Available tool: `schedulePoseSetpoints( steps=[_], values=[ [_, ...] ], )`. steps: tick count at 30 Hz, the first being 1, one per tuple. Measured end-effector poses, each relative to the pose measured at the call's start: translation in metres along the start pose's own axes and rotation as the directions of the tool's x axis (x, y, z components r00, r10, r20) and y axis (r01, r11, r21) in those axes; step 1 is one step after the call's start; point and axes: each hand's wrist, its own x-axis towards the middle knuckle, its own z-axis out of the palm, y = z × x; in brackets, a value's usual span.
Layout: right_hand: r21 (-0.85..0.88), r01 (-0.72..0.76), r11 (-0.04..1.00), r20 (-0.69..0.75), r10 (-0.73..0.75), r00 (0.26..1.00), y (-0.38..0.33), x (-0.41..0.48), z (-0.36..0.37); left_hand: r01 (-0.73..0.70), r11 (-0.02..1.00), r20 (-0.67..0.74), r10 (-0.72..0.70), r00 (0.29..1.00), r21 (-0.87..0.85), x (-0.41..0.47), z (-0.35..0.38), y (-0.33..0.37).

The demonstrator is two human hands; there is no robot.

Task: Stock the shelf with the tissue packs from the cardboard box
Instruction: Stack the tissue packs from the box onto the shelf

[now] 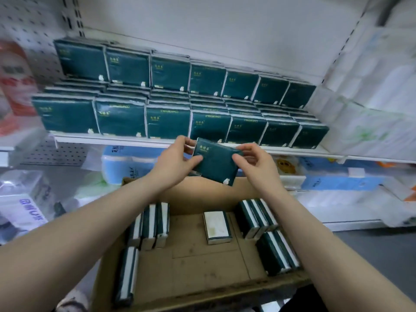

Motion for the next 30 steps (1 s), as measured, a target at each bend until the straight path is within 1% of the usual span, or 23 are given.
schedulePoseSetpoints(
  steps=[3, 6, 9, 12, 17, 22, 26, 30],
  values=[
    [0.039, 0.104, 0.994, -0.006, -0.104, 0.995, -0.039, 0.015, 0.007, -0.056, 0.998, -0.097, 0.055, 0.994, -0.004, 0.008, -0.036, 0.014],
    [0.053, 0.147, 0.988, -0.02, -0.146, 0.989, -0.073, 0.035, 0.021, -0.08, 0.997, -0.183, 0.076, 0.98, -0.014, 0.016, -0.071, 0.02],
    [0.043, 0.204, 0.978, -0.004, -0.204, 0.979, -0.103, 0.059, 0.042, -0.088, 0.993, -0.262, 0.067, 0.963, -0.072, 0.025, -0.104, 0.015],
    [0.019, 0.277, 0.961, 0.02, -0.277, 0.961, -0.132, 0.084, 0.071, -0.088, 0.992, -0.332, 0.054, 0.942, -0.089, 0.035, -0.136, 0.003],
    [-0.031, 0.332, 0.943, 0.061, -0.33, 0.942, -0.165, 0.12, 0.13, -0.047, 0.993, -0.396, 0.0, 0.918, -0.107, 0.057, -0.189, -0.032],
    [-0.009, 0.335, 0.942, 0.112, -0.332, 0.937, -0.192, 0.148, 0.182, -0.009, 0.987, -0.448, -0.064, 0.892, -0.158, 0.078, -0.229, -0.062],
    [0.018, 0.335, 0.942, 0.163, -0.333, 0.929, -0.206, 0.167, 0.218, 0.013, 0.978, -0.453, -0.108, 0.885, -0.208, 0.092, -0.247, -0.081],
    [0.018, 0.333, 0.943, 0.202, -0.329, 0.922, -0.211, 0.184, 0.243, 0.039, 0.98, -0.447, -0.125, 0.886, -0.197, 0.105, -0.259, -0.098]
  ],
)
